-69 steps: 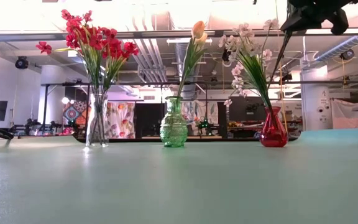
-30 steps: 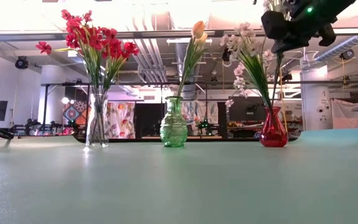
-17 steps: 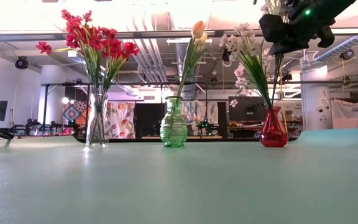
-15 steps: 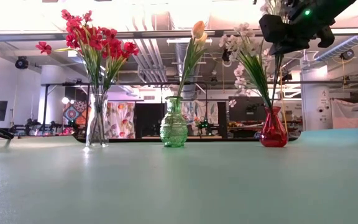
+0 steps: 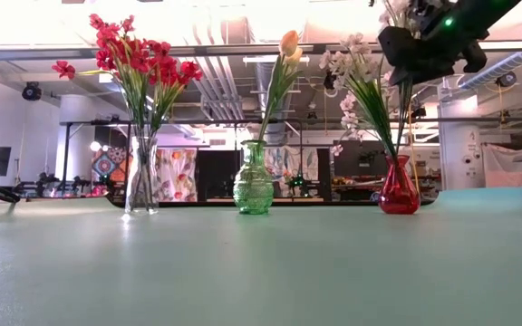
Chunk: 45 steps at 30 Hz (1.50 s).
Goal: Sort flowers into vase by color
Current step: Put the white flowers into the red vase, then return to Home Position
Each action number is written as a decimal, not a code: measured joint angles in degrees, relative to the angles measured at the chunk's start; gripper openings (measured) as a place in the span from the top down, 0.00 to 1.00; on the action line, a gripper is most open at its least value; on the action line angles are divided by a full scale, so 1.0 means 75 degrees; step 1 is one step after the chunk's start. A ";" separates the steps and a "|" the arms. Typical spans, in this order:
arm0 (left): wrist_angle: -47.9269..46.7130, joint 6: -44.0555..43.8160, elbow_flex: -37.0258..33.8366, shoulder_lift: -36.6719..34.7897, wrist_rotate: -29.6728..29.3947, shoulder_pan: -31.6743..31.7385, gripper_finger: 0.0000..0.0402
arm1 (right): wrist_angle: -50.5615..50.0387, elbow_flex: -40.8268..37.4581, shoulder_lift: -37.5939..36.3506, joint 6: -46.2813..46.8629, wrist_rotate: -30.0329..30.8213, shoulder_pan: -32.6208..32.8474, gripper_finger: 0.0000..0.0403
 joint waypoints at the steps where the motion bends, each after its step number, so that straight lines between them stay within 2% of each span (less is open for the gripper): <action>1: -0.0025 -0.0013 0.0000 0.0009 0.0001 0.0000 0.49 | -0.0003 0.0000 0.0000 -0.0006 -0.0102 -0.0037 0.62; 14: -0.0075 -0.0017 0.0000 0.0015 -0.0001 0.0000 0.49 | -0.0531 0.0000 0.0178 -0.0001 -0.1224 -0.0299 0.38; 20: -0.0201 -0.0140 0.0000 0.0018 -0.0004 0.0002 0.49 | -0.1429 0.0000 -0.0016 0.0543 -0.1810 -0.0299 0.26; 24: -0.0491 -0.0368 0.0000 0.0021 -0.0299 0.0003 0.49 | -0.1828 0.0000 -0.0073 0.0868 -0.2245 -0.0296 0.21; 31: -0.0874 -0.0449 0.0005 -0.0043 -0.0419 -0.0038 0.49 | -0.1918 0.0000 -0.0078 0.1064 -0.3248 -0.0293 0.17; 33: -0.1630 -0.0740 0.0154 -0.0205 0.0043 -0.0173 0.49 | -0.2098 0.0000 -0.0124 0.1157 -0.3553 -0.0276 0.17; 35: -0.2616 -0.1153 0.0412 -0.0433 0.0849 -0.0367 0.49 | -0.2357 0.0000 -0.0225 0.1277 -0.3774 -0.0224 0.18; 38: -0.3583 -0.1234 0.0508 -0.0798 0.1536 -0.0894 0.49 | -0.3031 0.0000 -0.0483 0.1647 -0.3759 0.0018 0.19; 40: -0.3897 -0.1174 0.0476 -0.1024 0.1445 -0.1335 0.49 | -0.3408 0.0000 -0.0710 0.1843 -0.3570 0.0204 0.19; 43: -0.4187 -0.1265 0.0393 -0.1337 0.0861 -0.1903 0.49 | -0.3658 0.0000 -0.1107 0.1948 -0.3366 0.0435 0.19; 45: -0.4491 -0.1517 0.0365 -0.1461 0.0855 -0.2152 0.49 | -0.3669 0.0000 -0.1351 0.1922 -0.3375 0.0596 0.18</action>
